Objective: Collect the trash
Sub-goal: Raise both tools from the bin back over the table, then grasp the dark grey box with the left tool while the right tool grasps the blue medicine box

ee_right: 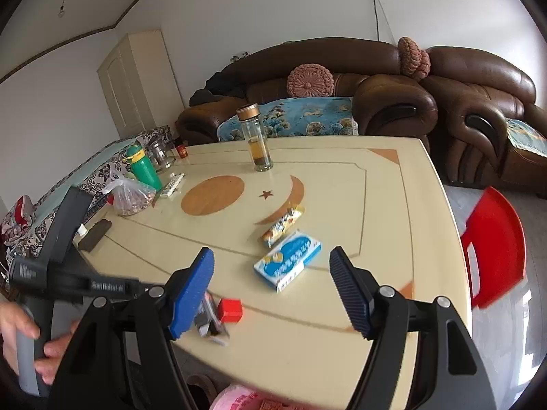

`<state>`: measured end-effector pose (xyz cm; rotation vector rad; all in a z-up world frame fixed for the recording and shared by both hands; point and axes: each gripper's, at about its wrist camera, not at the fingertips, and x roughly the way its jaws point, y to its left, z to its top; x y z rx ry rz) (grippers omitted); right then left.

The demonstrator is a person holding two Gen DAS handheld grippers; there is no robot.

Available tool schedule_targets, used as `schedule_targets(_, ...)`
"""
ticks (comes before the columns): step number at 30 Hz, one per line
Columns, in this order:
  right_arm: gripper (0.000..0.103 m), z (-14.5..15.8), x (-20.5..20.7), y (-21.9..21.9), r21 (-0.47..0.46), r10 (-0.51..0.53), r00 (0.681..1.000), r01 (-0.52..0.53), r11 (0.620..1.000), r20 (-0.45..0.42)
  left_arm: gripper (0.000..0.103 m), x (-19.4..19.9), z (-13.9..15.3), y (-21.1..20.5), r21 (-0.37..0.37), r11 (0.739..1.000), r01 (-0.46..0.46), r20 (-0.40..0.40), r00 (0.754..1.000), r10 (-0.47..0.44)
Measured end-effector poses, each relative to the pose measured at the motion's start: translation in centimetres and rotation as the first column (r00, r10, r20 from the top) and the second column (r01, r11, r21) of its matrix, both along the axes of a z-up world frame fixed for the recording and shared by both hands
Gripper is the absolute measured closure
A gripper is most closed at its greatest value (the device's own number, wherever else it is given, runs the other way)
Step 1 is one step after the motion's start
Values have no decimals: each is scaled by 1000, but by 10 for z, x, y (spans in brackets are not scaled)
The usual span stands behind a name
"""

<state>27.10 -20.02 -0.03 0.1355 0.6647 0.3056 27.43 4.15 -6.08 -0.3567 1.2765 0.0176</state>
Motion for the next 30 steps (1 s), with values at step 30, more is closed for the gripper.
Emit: schedule_targets(30,33,-141,163,46,101,43,900,1,995,-433,25,38,-88,6,-45,977,-210,-201,960,198)
